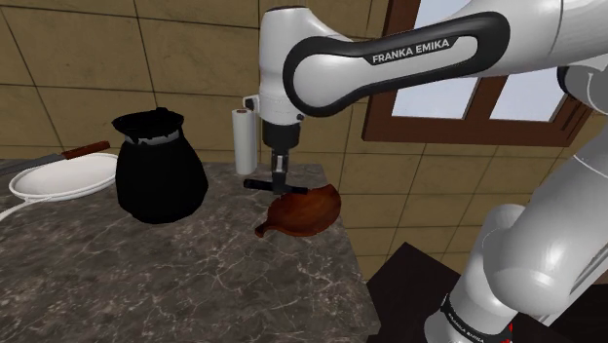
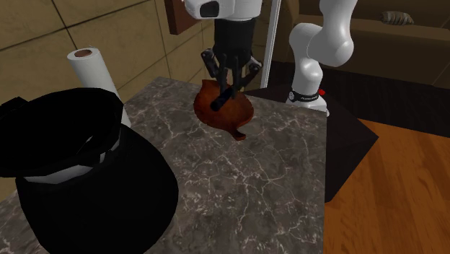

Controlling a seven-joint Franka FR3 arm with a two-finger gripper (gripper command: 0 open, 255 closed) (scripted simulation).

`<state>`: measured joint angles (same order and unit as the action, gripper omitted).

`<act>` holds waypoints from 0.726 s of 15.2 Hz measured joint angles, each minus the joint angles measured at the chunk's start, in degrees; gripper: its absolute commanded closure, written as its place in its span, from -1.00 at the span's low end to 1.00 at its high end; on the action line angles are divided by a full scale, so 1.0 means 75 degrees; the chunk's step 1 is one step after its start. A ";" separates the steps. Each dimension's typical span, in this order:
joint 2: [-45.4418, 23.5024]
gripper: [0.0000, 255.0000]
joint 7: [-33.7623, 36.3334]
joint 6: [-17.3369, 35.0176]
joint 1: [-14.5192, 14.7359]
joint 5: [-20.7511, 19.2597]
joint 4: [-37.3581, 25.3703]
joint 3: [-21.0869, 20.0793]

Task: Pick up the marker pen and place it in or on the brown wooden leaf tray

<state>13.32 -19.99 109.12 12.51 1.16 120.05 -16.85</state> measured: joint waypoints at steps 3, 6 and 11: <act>0.0592 1.00 -0.0592 -0.0022 -0.0160 0.0077 0.0554 0.0388; 0.0987 1.00 -0.1027 -0.0004 -0.0278 0.0082 0.0958 0.0687; 0.0999 1.00 -0.1128 0.0504 -0.0304 0.0076 0.1485 0.0742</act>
<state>20.82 -28.45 112.90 10.23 1.73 131.19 -11.28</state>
